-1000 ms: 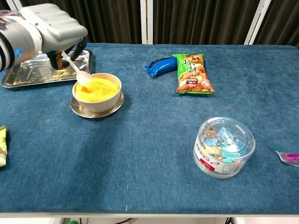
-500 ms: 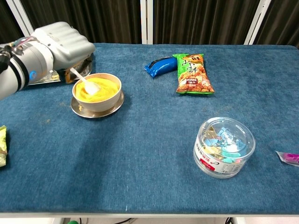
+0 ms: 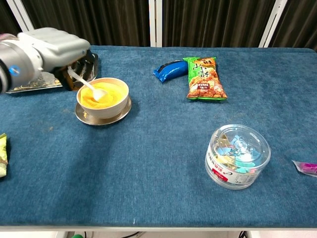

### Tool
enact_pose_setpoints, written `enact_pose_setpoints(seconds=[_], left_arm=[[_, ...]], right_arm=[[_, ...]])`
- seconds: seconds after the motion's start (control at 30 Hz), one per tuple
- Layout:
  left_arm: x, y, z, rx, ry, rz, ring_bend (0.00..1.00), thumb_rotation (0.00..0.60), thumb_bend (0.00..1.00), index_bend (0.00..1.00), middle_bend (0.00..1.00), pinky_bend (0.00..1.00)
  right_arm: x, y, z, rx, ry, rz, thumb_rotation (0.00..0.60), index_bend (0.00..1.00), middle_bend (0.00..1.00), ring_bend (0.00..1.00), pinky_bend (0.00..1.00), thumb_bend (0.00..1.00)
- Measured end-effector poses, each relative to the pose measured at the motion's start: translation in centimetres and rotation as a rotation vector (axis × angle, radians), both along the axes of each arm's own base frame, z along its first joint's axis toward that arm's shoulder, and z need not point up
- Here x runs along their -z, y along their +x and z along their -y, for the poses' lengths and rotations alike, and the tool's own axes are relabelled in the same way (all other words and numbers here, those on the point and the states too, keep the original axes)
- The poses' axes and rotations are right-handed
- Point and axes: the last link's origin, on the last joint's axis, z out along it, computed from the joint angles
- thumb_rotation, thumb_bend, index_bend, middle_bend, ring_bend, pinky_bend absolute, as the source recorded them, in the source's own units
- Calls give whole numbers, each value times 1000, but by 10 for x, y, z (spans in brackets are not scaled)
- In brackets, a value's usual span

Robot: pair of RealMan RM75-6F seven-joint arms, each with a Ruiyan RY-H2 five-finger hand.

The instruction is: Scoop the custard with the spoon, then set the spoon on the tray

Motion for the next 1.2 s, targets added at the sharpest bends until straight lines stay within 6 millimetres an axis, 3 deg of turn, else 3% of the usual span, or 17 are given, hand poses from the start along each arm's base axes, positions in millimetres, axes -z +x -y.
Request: enact_pose_setpoints(seconds=[0.3, 0.73, 0.93, 1.2], left_arm=[[-19, -6, -2, -12, 11, 25, 369, 600, 406, 596, 564, 165], [-36, 7, -4, 63, 57, -95, 369, 600, 409, 597, 567, 165], [-27, 10, -1, 162, 104, -313, 369, 600, 410, 597, 573, 164], [2, 7, 1, 254, 157, -511, 369, 600, 411, 596, 573, 164]], right_arm=[[0, 3, 1, -5, 0, -2, 600, 106, 200, 14, 126, 302], [-1, 0, 0, -1, -2, 3, 600, 106, 200, 14, 126, 302], [-2, -1, 0, 1, -5, 5, 600, 106, 200, 14, 126, 303], [-2, -2, 0, 6, -5, 7, 600, 106, 200, 14, 126, 303]])
